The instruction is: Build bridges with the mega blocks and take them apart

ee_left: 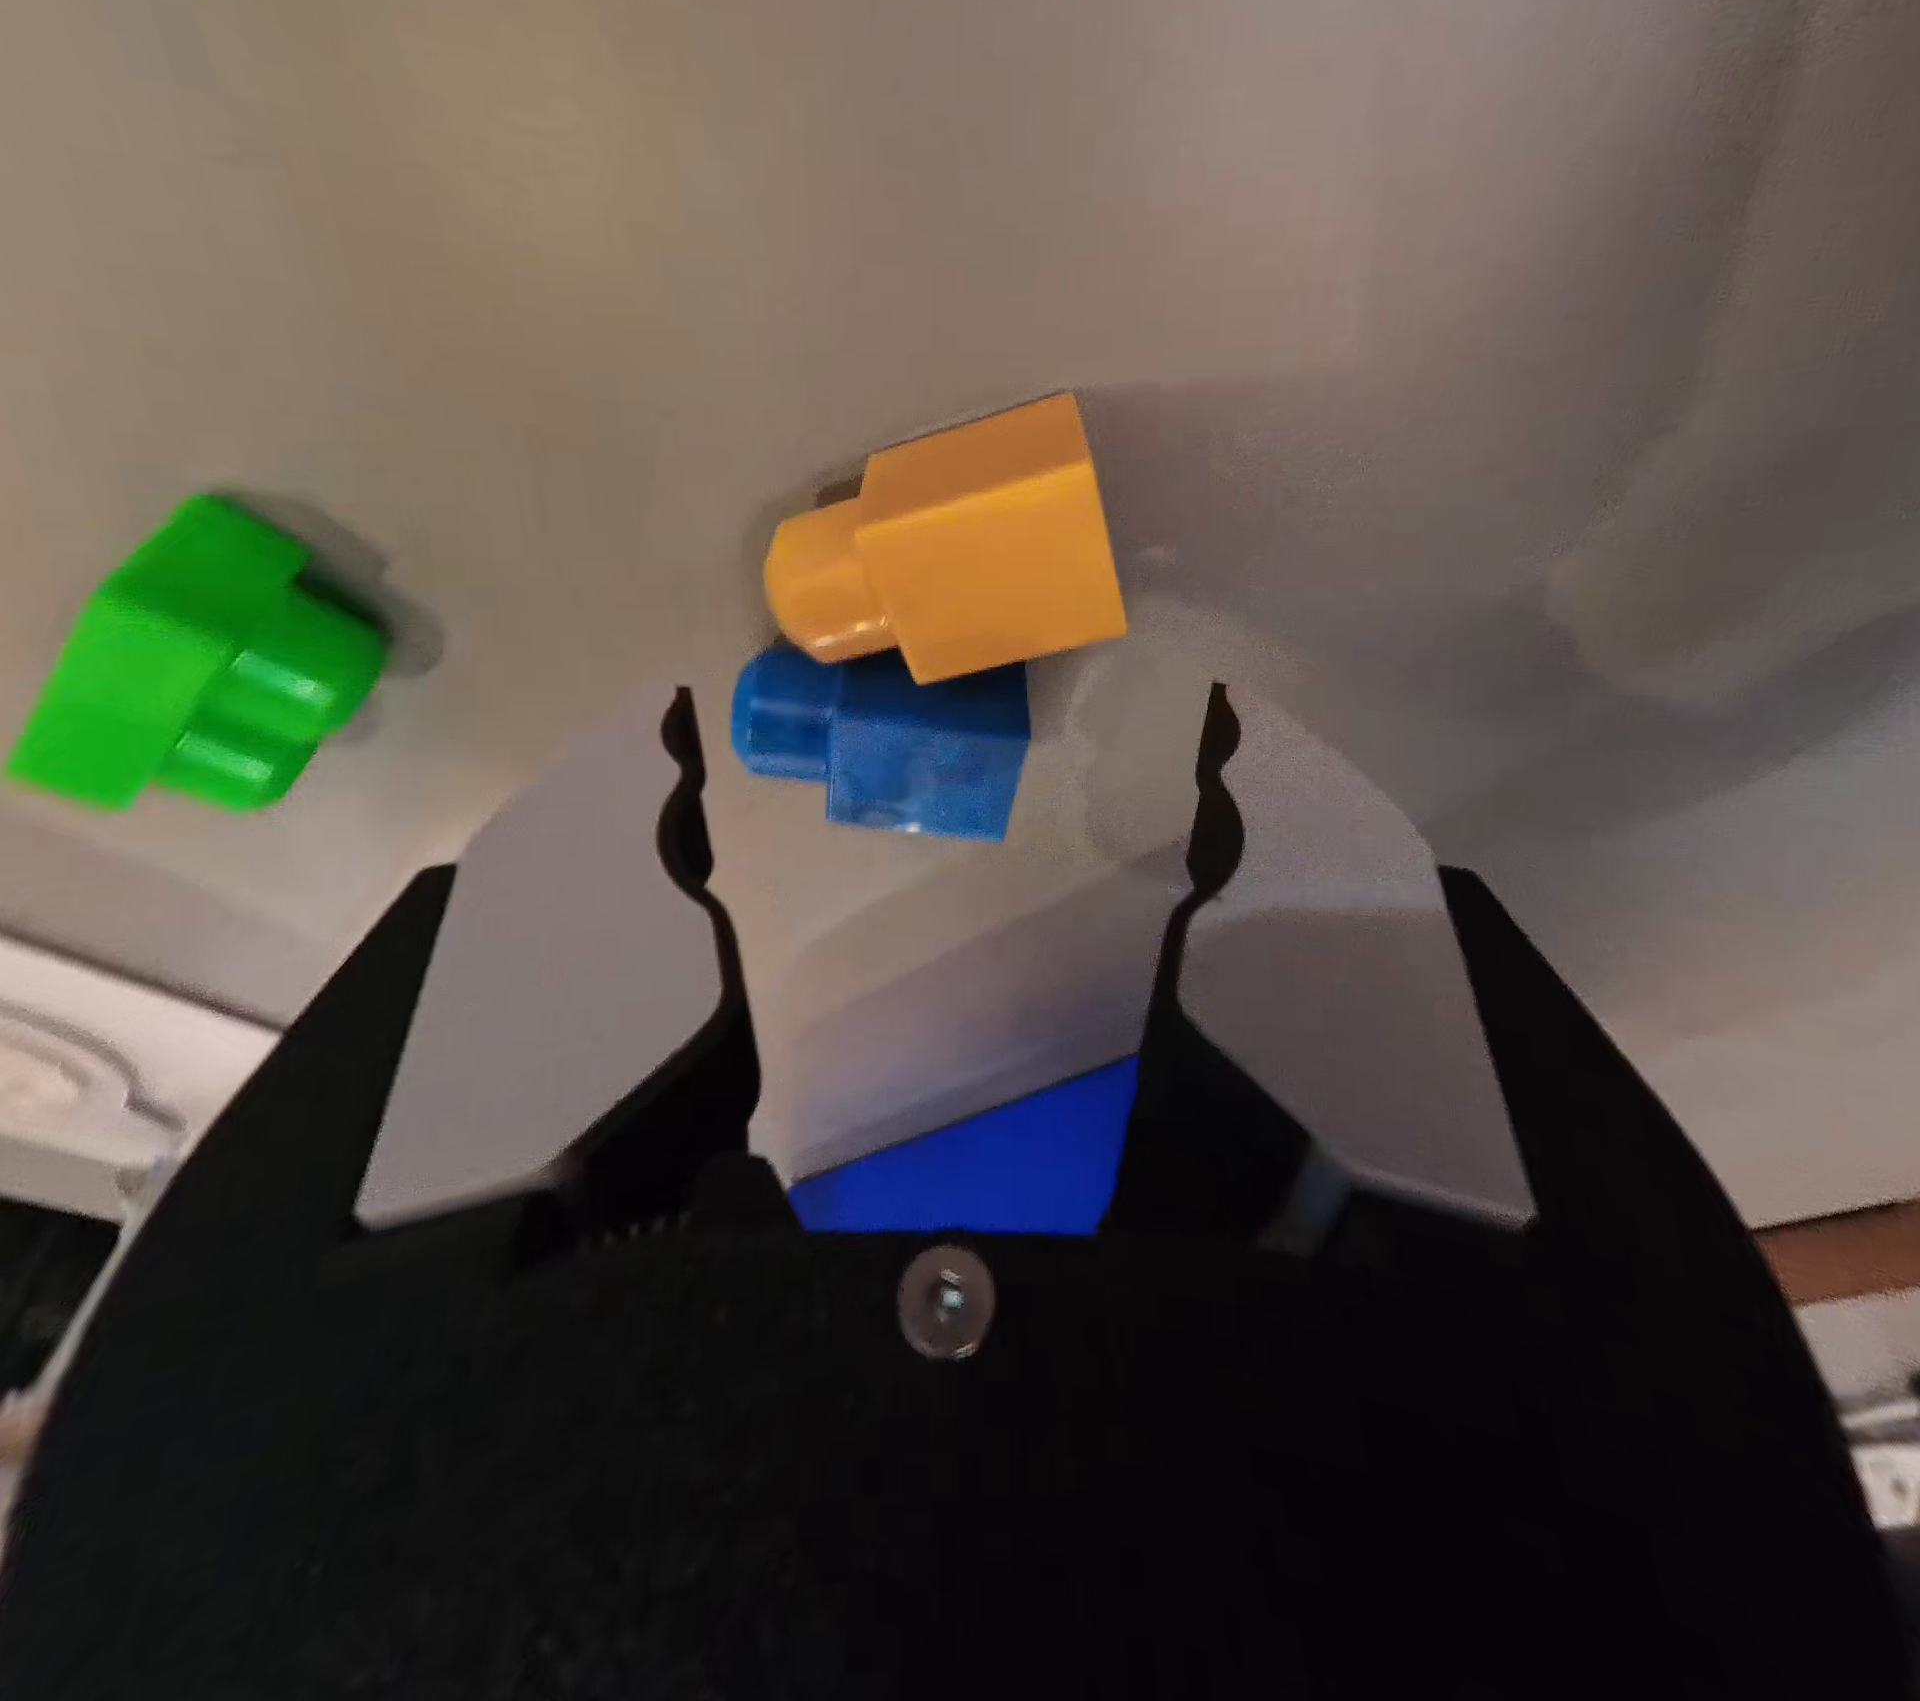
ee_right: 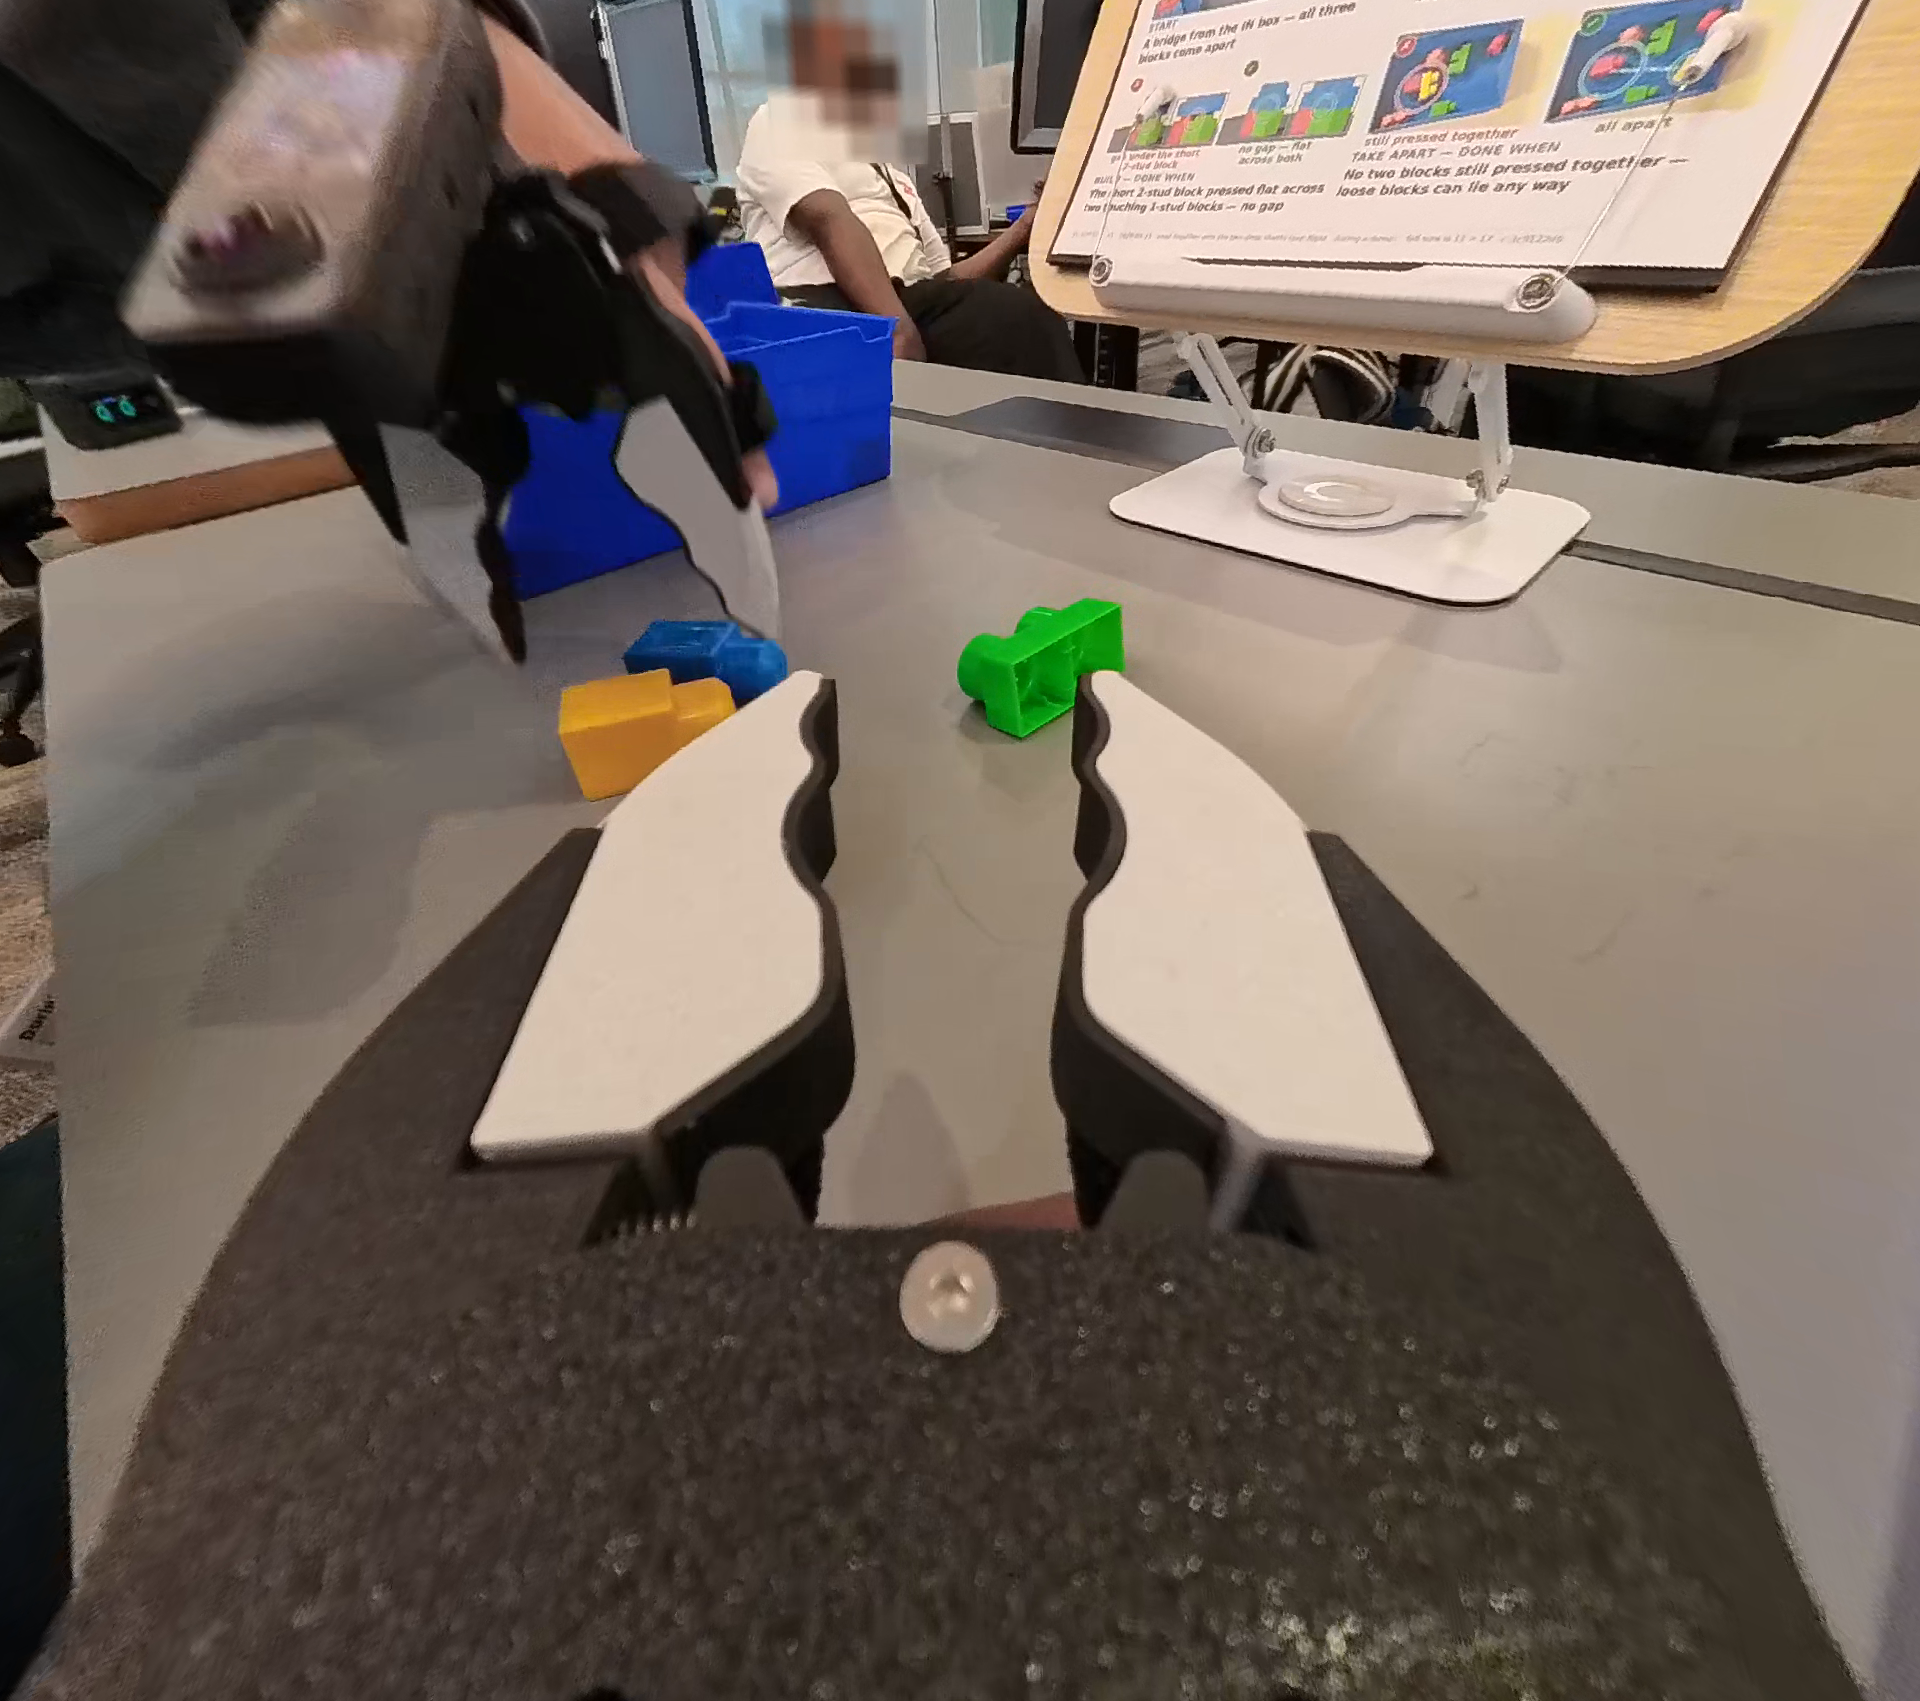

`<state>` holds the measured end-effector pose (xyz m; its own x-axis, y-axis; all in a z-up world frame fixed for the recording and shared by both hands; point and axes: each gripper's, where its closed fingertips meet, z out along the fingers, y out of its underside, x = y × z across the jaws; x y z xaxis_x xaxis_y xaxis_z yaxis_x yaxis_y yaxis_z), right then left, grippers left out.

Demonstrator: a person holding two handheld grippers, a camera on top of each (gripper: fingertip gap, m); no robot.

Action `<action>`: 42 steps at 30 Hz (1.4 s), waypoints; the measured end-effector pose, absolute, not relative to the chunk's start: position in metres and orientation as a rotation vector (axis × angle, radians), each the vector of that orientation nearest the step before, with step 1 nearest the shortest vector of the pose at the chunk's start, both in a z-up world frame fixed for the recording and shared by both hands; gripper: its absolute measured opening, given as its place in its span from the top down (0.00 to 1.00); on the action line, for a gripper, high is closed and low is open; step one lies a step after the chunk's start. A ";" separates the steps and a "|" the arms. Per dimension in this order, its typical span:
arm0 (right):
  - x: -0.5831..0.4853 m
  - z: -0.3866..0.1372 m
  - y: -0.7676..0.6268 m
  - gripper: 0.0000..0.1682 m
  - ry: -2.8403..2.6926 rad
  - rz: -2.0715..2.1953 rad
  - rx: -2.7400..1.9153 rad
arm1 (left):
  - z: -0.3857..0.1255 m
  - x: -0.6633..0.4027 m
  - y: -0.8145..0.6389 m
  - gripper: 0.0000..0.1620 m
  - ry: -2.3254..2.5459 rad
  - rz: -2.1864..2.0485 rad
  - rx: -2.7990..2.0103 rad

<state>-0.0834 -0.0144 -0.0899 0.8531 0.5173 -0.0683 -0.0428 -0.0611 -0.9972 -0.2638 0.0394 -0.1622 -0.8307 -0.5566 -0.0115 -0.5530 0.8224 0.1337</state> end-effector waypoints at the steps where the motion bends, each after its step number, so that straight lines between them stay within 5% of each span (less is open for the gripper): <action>1: -0.083 -0.090 -0.014 0.74 -0.380 0.481 -1.573 | -0.151 -0.262 0.038 0.44 -2.998 -0.185 0.959; 4: -0.082 -0.089 -0.014 0.74 -0.372 0.488 -1.575 | -0.117 -0.250 0.042 0.46 -3.103 -0.153 1.259; 10: -0.082 -0.090 -0.014 0.75 -0.376 0.483 -1.576 | -0.082 -0.234 0.043 0.27 -2.780 0.441 2.601; 15: -0.082 -0.089 -0.015 0.75 -0.376 0.479 -1.565 | -0.135 -0.270 0.024 0.31 -2.058 0.422 3.287; 17: -0.083 -0.089 -0.015 0.75 -0.382 0.472 -1.565 | -0.138 -0.271 0.018 0.40 -1.955 0.455 3.437; 25: -0.089 -0.094 -0.014 0.75 -0.430 0.426 -1.597 | -0.184 -0.267 0.032 0.31 -1.844 0.169 3.403; 42: -0.087 -0.091 -0.015 0.75 -0.414 0.442 -1.577 | -0.187 -0.260 0.066 0.42 -1.940 0.325 3.338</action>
<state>-0.0873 -0.0153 -0.0912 0.8565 0.5153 -0.0300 -0.0042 -0.0512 -0.9987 -0.2596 0.0662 -0.1865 0.5507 -0.8082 -0.2087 -0.6960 -0.3065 -0.6494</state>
